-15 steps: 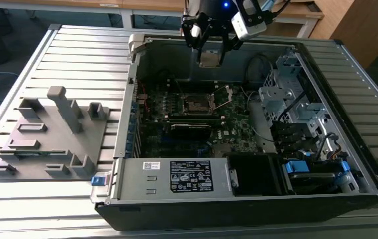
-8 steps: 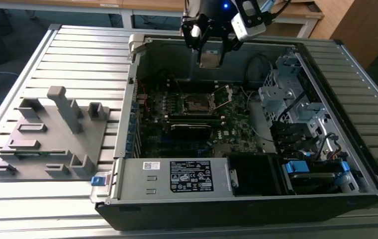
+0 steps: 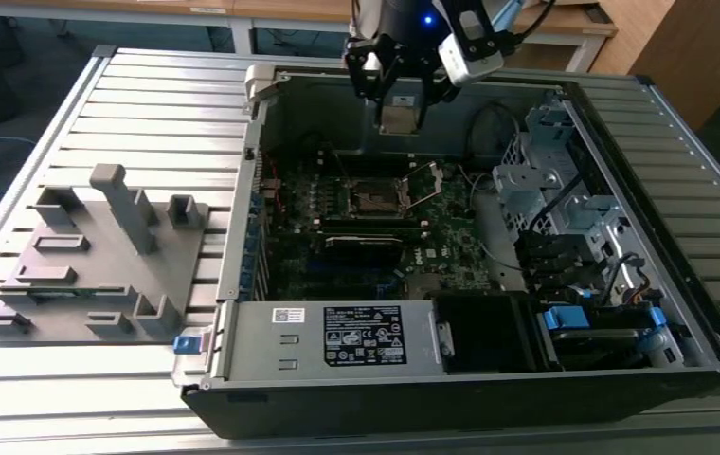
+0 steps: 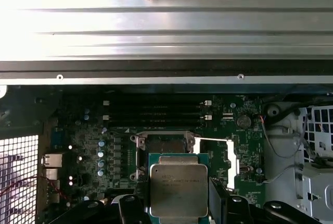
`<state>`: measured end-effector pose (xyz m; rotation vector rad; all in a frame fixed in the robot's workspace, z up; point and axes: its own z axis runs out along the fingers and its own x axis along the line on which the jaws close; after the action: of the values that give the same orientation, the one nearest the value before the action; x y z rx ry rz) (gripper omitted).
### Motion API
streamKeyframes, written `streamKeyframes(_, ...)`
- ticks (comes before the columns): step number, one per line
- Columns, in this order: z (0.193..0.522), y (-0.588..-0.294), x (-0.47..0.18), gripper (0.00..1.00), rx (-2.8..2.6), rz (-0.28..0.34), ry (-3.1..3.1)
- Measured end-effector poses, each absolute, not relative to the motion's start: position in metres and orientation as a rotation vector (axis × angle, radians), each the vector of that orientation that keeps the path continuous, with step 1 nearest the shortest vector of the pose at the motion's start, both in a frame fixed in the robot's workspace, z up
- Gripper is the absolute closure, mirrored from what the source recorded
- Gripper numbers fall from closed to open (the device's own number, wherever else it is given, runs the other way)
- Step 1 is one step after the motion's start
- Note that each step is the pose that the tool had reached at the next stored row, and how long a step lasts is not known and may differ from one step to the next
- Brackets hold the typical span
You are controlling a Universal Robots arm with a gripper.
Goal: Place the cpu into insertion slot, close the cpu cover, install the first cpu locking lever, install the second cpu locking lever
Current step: 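Place the cpu into insertion slot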
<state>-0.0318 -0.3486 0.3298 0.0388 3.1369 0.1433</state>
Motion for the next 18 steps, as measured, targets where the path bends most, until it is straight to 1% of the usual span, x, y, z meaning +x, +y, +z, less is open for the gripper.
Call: streamKeyframes(18, 0.311, -0.349, -0.033, 0.46, 0.039, 0.143, 3.137)
